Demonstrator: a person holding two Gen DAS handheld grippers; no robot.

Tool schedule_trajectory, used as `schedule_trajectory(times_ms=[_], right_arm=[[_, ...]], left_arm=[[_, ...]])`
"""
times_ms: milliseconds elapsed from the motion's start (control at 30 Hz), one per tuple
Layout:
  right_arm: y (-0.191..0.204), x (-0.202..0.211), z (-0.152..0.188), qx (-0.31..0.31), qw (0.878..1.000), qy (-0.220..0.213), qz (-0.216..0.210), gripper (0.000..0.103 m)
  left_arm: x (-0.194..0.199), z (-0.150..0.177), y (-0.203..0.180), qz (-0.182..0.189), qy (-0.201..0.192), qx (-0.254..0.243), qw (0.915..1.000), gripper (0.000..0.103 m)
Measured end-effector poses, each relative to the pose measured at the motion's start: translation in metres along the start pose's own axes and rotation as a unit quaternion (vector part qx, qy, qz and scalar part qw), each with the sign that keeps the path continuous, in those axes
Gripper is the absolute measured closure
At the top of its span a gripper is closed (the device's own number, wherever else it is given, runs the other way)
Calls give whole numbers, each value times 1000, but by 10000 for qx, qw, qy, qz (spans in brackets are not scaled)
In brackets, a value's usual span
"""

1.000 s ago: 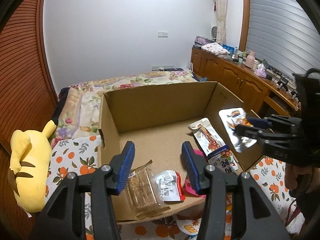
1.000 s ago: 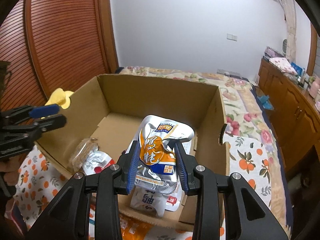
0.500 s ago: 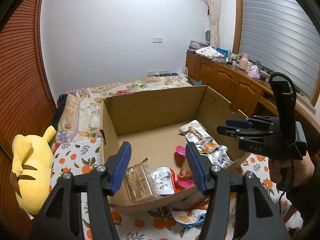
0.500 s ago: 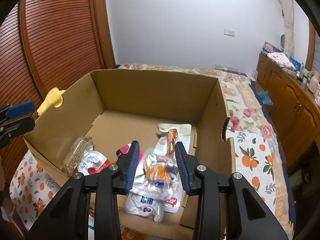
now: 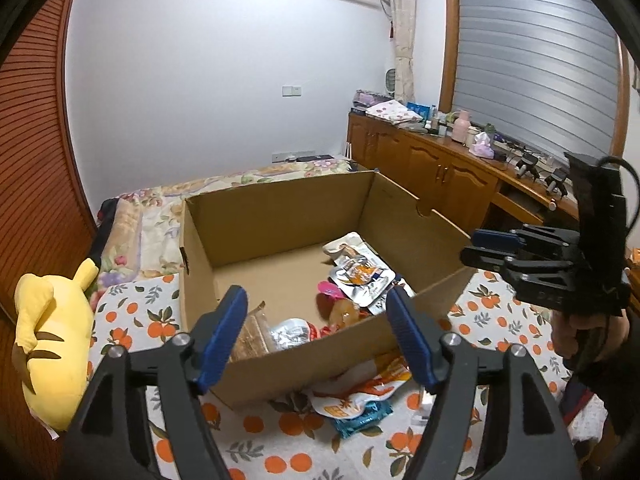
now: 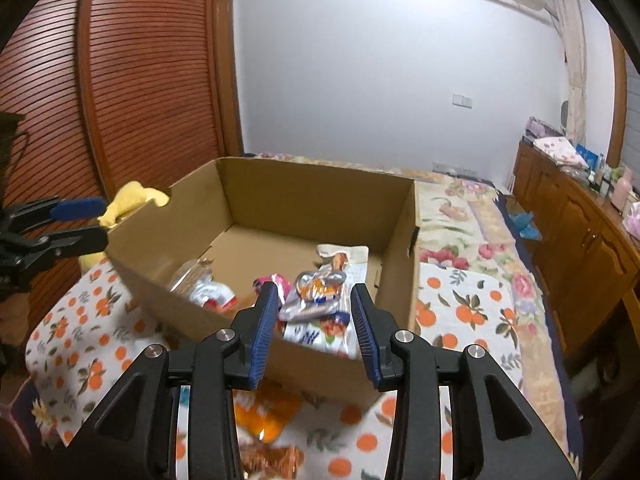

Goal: Organize snacks
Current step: 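Move both tools back to the remaining packets beside the box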

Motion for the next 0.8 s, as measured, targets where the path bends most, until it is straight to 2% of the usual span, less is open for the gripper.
schedule_trajectory(times_ms=[133, 267, 633, 800], right_arm=[[5, 15, 17, -10, 9997, 11, -263, 63], [12, 18, 33, 40, 9994, 77, -349, 62], [36, -5, 60, 298, 9970, 469, -540, 61], [45, -23, 64, 388, 9952, 694, -579, 59]], left_arm=[[6, 9, -6, 43, -25, 27, 10000, 31], [8, 23, -11, 25, 22, 23, 10000, 31], [-8, 73, -19, 27, 398, 87, 9992, 31], [-28, 93, -21, 58, 676, 196, 9975, 31]])
Point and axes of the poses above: each gripper's, at about its wrist camera, not at the fingertips, and x roughly against the way its jaws point, y to its left, z to its underside, the point moved 5 cm from there along -x, roughly the way its jaws point, and after that the axes turned 11 degrees about y, right-handed, at the moved point
